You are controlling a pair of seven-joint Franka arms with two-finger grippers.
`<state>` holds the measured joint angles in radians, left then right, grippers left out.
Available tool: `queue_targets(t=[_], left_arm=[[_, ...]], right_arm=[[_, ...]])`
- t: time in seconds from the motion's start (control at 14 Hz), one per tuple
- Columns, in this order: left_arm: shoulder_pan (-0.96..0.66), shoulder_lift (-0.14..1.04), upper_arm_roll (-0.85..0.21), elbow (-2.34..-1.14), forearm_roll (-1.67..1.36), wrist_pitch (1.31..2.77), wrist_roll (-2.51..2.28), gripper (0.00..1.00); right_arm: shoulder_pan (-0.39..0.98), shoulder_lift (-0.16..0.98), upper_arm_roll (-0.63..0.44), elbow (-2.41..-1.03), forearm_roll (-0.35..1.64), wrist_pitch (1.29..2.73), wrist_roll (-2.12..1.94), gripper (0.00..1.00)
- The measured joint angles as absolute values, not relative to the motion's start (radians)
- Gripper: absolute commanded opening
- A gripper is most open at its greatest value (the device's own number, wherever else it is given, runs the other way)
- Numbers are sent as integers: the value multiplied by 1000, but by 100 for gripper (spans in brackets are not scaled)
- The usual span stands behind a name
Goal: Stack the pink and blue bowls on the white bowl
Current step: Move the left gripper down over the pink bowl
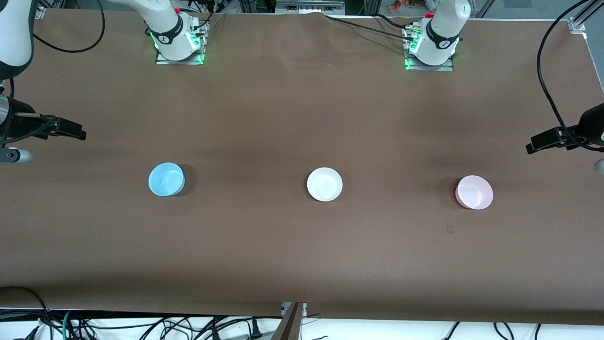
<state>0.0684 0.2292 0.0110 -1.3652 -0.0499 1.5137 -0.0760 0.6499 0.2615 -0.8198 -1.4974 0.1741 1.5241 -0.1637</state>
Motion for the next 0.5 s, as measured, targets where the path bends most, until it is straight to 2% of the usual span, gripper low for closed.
queue_targets(t=[0.5], left_arm=[[75, 232, 35, -1380, -50, 1513, -76, 100]], right_arm=[[641, 260, -788, -1499, 174, 1525, -163, 99]])
